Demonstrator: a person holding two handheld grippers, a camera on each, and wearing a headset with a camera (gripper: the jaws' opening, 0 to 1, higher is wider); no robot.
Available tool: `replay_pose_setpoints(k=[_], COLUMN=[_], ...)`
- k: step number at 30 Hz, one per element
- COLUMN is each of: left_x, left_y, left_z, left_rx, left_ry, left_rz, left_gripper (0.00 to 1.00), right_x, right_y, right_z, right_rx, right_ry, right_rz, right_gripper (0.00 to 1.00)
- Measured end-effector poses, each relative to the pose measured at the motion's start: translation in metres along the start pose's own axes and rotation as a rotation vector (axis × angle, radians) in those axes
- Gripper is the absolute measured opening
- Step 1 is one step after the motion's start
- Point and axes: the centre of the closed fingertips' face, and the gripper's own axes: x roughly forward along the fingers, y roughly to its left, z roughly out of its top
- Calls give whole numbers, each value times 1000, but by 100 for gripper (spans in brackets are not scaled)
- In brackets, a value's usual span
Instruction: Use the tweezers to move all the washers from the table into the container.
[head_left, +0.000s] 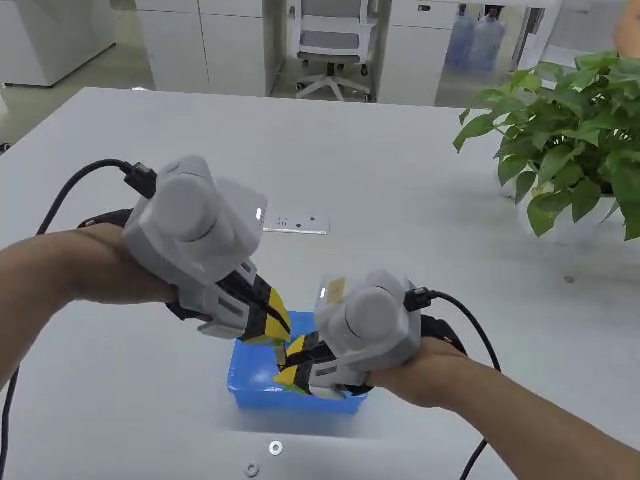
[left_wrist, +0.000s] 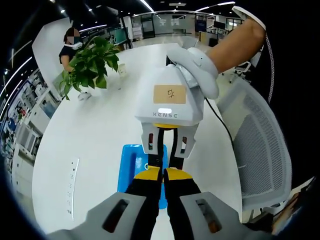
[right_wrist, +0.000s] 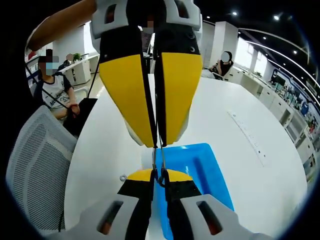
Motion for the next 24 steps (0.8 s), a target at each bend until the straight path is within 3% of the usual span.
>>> replay_pose_setpoints(k=[24], left_x=[20], left_y=[29], left_z=[-33], left_rx=[-19], left_ry=[32], left_rz=[-12], left_gripper=[5], right_x=[34], right_y=[-25], right_z=[-17], right_rx=[13], right_ry=[14], right_rz=[36], right_gripper=[10])
